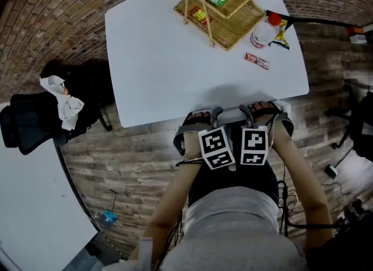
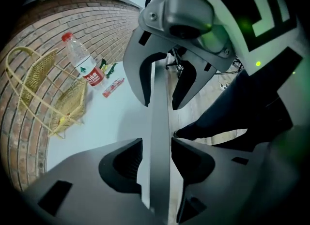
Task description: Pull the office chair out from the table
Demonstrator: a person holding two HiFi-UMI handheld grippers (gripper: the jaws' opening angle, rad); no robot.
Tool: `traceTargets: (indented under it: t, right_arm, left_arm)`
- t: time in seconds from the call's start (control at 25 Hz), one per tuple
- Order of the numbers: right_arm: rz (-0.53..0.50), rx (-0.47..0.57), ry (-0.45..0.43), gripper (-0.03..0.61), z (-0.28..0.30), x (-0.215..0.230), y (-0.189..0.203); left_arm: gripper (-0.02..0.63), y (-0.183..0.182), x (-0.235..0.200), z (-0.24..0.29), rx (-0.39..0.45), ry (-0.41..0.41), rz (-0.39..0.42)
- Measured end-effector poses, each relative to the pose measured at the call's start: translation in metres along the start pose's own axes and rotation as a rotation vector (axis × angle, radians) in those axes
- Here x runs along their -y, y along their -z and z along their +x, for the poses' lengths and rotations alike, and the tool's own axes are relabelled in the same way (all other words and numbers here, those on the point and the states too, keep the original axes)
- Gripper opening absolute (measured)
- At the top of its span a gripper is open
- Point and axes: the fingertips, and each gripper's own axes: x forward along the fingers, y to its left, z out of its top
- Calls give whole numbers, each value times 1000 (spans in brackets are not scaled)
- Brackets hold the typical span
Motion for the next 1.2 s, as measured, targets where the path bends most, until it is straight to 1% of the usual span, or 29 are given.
traceTargets:
  t: [0.08, 0.12, 0.16, 0.2, 0.24, 0.56, 0.76, 1.08, 1.2]
  right_arm:
    - [-26, -26, 9, 213, 5, 1, 2]
    - [-40, -33, 17, 201, 8, 1, 3]
    - [-52, -35, 24, 148, 9, 1, 3]
    - [-58, -34, 29, 111, 10, 0, 3]
    - [-54, -31, 32, 101, 10, -1, 3]
    - [-10, -30, 37, 97, 9, 0, 2]
    - [-1, -21, 37, 97, 7, -4, 0]
    - [33, 4, 34, 94, 1, -37, -9]
    - [53, -2, 35, 94, -2, -53, -12]
  left_arm:
    - [191, 1, 3, 5, -7, 9, 5]
    - [156, 2, 4, 6, -9, 10, 12]
    - [91, 2, 5, 7, -10, 7, 15]
    - [91, 3, 6, 7, -8, 3, 13]
    - [89, 3, 6, 7, -6, 0, 5]
    - [86, 3, 5, 6, -20, -24, -8]
    - [84, 4, 9, 4, -37, -2, 0]
    - [83, 11, 41, -1, -60, 21, 28]
    - [83, 13, 56, -5, -68, 25, 35]
